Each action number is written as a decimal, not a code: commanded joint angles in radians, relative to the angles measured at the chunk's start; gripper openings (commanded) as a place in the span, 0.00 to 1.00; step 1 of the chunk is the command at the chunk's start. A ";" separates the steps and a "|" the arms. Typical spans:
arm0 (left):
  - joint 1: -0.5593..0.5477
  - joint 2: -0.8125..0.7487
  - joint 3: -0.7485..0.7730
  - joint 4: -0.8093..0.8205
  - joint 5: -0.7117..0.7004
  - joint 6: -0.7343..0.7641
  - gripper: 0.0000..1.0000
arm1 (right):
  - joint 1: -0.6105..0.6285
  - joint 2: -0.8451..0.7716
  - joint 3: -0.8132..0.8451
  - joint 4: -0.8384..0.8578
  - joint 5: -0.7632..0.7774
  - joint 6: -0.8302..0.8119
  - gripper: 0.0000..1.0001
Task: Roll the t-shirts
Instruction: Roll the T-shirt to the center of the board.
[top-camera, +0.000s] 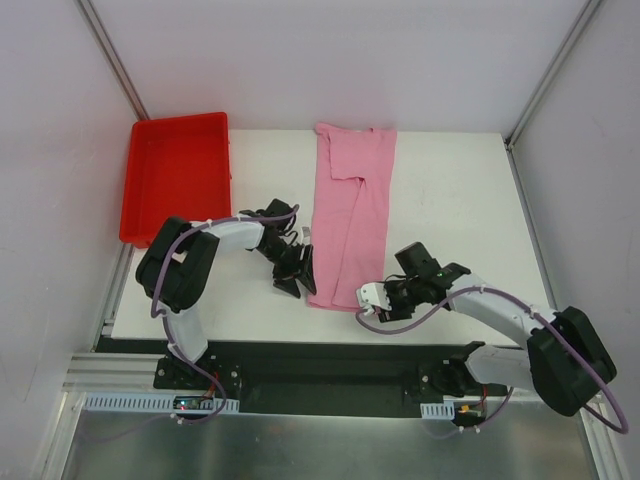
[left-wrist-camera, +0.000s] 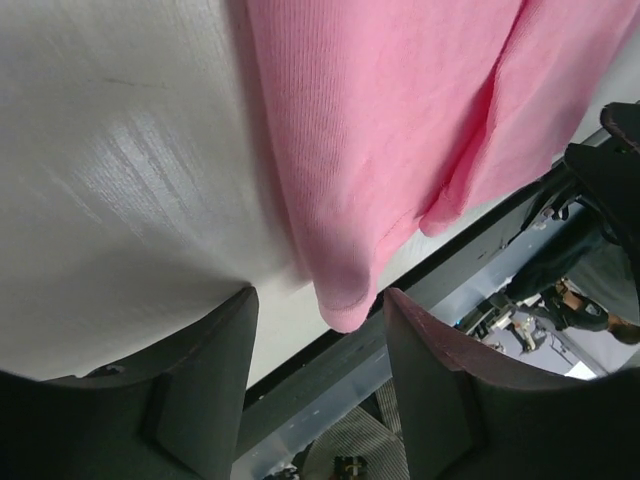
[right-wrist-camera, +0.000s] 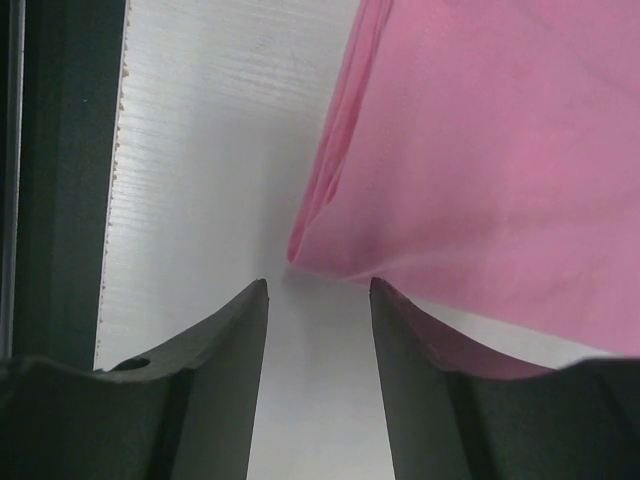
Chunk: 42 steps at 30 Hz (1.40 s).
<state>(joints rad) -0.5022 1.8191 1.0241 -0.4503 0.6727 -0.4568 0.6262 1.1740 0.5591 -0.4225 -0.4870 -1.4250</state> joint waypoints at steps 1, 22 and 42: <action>0.005 0.026 0.014 -0.002 0.033 -0.022 0.52 | -0.005 0.049 0.041 -0.007 -0.107 -0.143 0.48; -0.013 0.089 0.028 0.015 0.080 0.003 0.27 | 0.000 0.177 0.087 -0.071 -0.055 -0.313 0.36; -0.007 0.020 0.151 -0.017 0.088 0.102 0.00 | 0.012 0.056 0.151 -0.174 -0.004 -0.060 0.01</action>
<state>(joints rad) -0.5110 1.8870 1.1118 -0.4355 0.7567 -0.4019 0.6331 1.2469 0.6605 -0.5491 -0.4942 -1.5860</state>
